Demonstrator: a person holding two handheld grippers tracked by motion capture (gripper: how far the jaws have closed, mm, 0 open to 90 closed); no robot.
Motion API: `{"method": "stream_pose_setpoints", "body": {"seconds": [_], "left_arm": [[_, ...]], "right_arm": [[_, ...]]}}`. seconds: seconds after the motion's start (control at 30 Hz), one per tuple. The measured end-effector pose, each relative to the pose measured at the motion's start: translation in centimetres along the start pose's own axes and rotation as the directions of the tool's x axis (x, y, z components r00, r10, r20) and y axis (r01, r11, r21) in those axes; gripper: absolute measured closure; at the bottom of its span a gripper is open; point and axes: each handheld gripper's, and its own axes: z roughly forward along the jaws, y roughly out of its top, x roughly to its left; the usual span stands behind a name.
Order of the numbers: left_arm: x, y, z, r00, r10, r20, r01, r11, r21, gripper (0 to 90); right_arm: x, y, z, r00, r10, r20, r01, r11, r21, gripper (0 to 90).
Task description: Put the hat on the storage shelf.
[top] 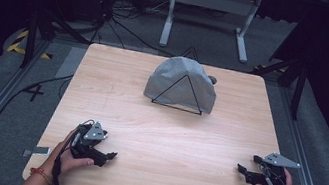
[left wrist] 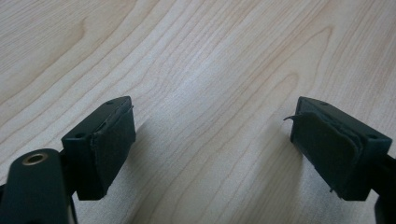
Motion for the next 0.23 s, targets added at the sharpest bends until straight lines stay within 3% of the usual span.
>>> {"method": "stream_pose_setpoints", "body": {"seconds": [0.23], "left_arm": [[0.16,0.09,0.10,1.0000,0.004,0.001,-0.004,1.0000,0.004,12.3]], "right_arm": [[0.02,0.02,0.02,1.0000,0.010,0.003,-0.010,1.000,0.000,20.7]]}}
